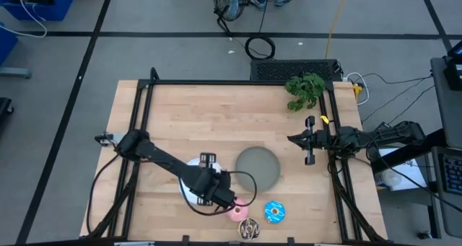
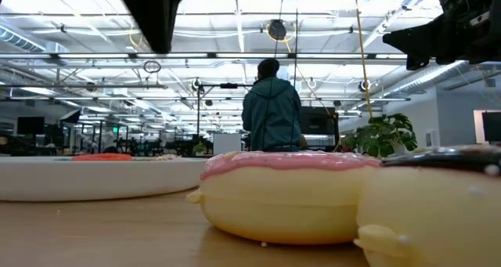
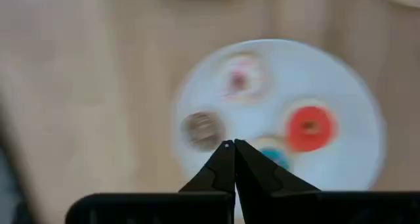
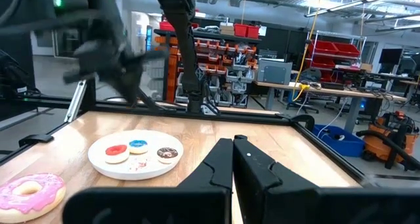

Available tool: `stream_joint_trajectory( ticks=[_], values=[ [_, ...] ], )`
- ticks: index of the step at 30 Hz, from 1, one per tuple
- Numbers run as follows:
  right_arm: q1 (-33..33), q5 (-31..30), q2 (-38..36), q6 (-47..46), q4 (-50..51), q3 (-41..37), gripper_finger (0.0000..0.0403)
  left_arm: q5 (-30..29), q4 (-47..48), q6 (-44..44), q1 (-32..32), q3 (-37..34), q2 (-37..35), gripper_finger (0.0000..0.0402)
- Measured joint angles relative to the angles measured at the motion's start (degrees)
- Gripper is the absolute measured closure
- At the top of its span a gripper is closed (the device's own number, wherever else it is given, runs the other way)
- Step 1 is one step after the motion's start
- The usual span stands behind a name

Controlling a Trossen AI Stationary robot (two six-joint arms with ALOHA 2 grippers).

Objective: Pick & Place donuts
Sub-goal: Put the large blue donut on the gray plate

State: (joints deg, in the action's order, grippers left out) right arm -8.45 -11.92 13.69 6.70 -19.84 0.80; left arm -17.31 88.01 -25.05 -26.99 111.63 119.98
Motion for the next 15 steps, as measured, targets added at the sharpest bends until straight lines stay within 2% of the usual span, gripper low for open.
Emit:
stream_joint_trajectory(
  ticks=[3, 8, 15],
  values=[
    [-0.01, 0.0, -0.01, 0.0, -0.01, 0.0, 0.0403, -5.2, 2.32, -1.07, -1.86, 4.55, -0.82, 0.0387],
    [0.0, 0.02, 0.02, 0.0, 0.0, 0.0, 0.0403, -10.52, 2.18, 0.43, -5.43, 6.99, -8.65, 0.0397],
    [-0.01, 0.0, 0.45, 0.0, -0.02, 0.0, 0.0403, -27.14, -0.77, -4.7, -10.68, 6.78, -23.06, 0.0398]
  ],
)
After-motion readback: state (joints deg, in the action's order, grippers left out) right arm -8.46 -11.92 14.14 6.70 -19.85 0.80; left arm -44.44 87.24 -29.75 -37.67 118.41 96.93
